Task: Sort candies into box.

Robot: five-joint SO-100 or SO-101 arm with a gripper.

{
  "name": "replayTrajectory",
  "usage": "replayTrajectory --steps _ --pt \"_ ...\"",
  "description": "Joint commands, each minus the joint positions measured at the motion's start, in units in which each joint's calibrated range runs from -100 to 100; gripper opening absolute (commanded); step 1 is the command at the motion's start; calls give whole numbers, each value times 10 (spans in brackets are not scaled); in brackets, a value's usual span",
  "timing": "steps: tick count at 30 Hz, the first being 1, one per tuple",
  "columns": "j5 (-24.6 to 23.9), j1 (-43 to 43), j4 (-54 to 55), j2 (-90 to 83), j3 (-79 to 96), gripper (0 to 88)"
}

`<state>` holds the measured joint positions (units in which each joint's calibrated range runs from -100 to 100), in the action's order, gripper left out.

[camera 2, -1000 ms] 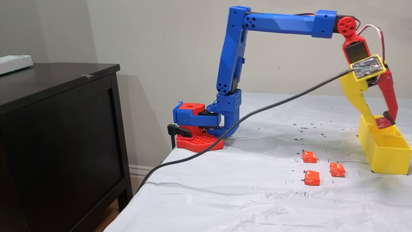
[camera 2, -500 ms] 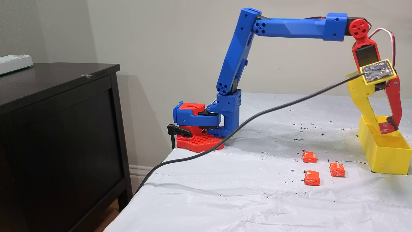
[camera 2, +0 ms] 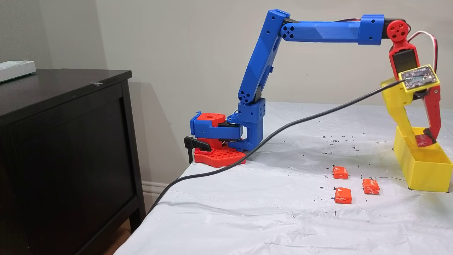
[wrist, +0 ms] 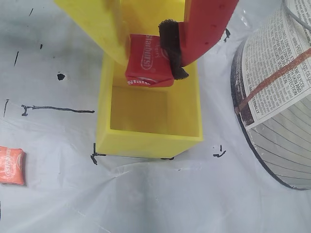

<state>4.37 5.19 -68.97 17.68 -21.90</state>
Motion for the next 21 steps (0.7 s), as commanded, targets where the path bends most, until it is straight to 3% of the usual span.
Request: replayTrajectory --steps 1,6,13,21 --pt "3 3 -27 -2 -78 258" --pt "5 4 -41 2 -90 321" --pt "9 4 -49 -3 -87 302" --pt "11 7 -51 -20 -83 68"
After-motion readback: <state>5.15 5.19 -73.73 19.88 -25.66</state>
